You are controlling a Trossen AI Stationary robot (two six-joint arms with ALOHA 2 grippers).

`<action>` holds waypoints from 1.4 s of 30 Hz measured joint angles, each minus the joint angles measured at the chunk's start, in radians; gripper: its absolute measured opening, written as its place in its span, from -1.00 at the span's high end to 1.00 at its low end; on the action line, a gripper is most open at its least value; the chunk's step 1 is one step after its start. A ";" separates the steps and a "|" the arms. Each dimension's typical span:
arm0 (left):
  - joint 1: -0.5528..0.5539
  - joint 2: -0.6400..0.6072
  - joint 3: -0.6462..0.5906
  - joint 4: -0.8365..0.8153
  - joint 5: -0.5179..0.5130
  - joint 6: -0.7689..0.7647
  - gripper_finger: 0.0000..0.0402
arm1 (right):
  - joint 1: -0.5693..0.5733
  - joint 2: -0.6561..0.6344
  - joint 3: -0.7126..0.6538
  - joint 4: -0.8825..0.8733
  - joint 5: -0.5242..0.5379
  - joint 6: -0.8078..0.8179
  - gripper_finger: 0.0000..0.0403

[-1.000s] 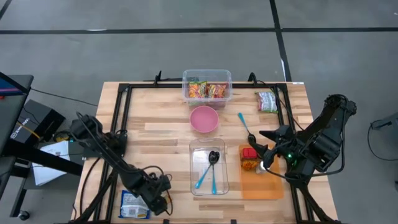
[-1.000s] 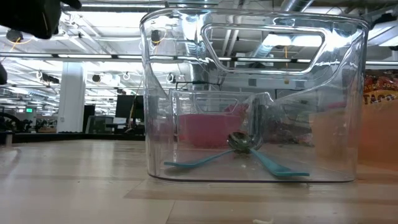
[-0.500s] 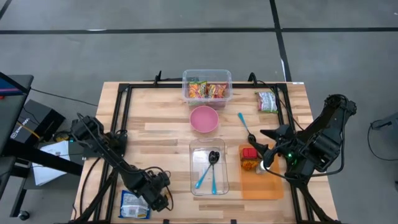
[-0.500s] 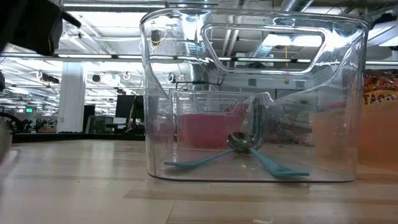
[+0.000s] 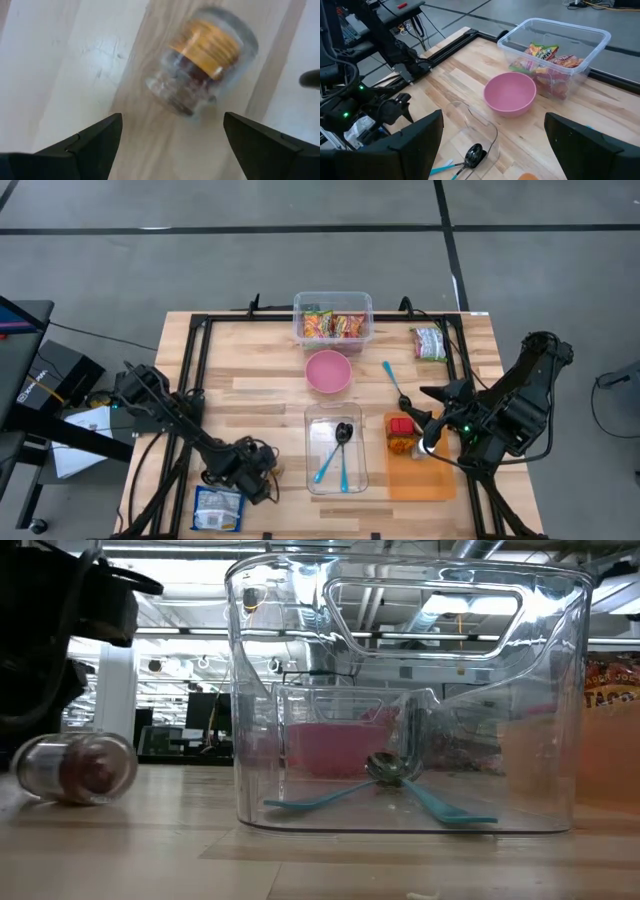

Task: Pick & Place Food Item
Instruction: Put the brown seasoning bottle into the orange bin

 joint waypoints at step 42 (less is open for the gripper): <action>0.000 -0.037 -0.026 0.202 -0.127 0.472 -0.69 | 0.001 0.000 0.000 0.015 -0.001 0.010 -0.68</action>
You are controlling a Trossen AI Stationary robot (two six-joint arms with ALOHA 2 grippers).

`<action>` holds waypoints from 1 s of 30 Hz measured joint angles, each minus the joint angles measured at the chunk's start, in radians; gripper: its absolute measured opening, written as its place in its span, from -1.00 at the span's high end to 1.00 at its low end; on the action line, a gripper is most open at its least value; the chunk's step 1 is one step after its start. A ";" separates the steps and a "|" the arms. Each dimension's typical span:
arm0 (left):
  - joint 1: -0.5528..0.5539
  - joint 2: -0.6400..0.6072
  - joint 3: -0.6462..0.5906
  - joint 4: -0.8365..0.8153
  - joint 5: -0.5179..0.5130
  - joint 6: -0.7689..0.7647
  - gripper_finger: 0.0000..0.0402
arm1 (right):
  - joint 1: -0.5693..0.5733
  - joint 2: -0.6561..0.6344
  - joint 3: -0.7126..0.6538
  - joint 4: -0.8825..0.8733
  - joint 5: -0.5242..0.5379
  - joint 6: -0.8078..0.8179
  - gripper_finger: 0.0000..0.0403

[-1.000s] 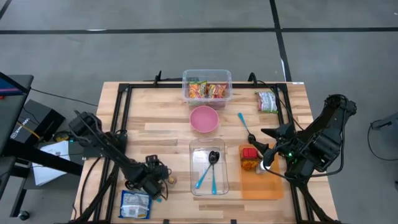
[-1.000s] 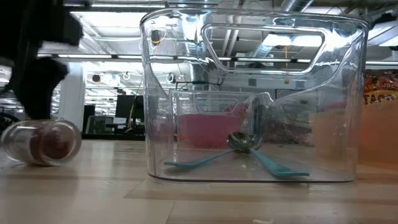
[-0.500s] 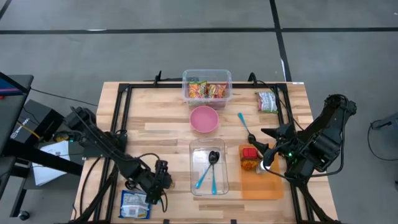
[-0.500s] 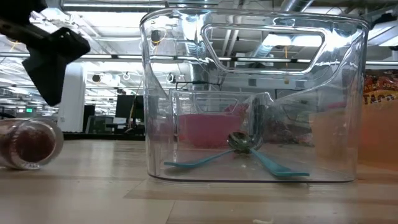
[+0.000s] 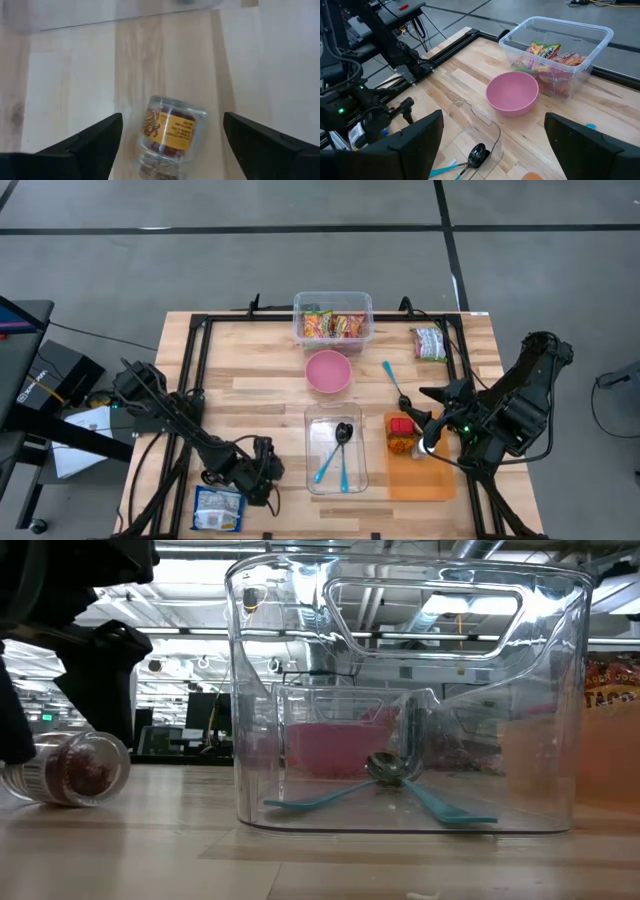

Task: Pick & Place Food Item
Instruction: Put the brown seasoning bottle into the orange bin

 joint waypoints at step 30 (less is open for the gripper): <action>0.003 0.000 -0.073 0.075 0.137 -0.663 -0.28 | -0.003 0.000 0.000 0.012 -0.024 0.000 -0.68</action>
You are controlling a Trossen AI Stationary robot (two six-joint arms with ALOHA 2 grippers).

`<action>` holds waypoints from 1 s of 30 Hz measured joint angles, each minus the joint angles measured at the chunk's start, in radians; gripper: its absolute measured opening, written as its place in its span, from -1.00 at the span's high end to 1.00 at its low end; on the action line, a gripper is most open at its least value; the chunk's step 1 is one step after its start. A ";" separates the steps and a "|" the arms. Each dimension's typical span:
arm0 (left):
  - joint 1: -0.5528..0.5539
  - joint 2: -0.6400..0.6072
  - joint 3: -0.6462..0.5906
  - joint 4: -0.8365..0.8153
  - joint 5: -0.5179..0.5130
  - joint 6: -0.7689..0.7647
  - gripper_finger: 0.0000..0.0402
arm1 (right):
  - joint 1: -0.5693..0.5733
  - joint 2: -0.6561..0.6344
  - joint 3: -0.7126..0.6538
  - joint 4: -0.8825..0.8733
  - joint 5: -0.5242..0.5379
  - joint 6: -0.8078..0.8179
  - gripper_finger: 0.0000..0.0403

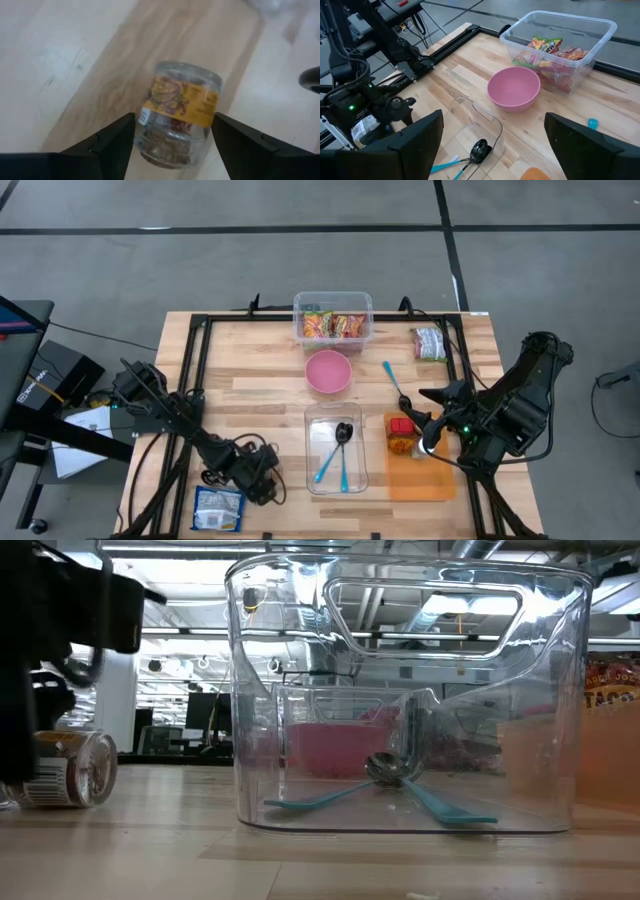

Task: Pick & Place Food Item
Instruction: Put the brown seasoning bottle into the orange bin

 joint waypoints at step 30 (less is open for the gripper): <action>-0.026 -0.204 -0.001 0.010 -0.066 0.642 -0.45 | 0.002 0.000 0.000 -0.016 -0.001 -0.011 -0.68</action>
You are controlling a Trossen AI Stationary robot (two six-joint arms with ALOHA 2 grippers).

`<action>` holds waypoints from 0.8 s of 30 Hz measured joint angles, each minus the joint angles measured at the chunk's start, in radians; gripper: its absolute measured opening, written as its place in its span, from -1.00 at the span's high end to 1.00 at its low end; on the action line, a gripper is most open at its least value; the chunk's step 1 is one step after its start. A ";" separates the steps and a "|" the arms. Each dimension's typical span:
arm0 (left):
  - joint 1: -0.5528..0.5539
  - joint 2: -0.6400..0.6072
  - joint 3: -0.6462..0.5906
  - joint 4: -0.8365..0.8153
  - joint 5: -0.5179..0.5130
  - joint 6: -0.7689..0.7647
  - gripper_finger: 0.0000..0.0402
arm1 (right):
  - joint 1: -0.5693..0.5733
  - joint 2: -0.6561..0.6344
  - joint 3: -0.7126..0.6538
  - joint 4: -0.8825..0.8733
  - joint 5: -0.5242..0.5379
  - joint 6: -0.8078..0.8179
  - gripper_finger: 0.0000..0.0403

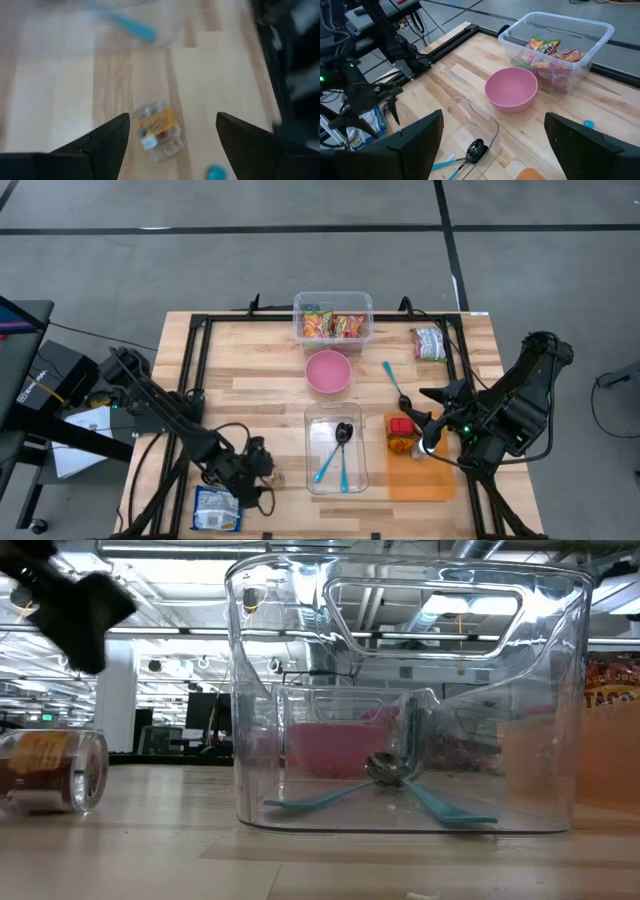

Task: Pick & Place Food Item
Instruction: Put the brown seasoning bottle into the orange bin

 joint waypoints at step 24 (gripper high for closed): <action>0.165 -0.026 -0.074 -0.165 0.017 1.263 -0.45 | -0.010 0.000 0.000 0.007 -0.037 0.011 -0.68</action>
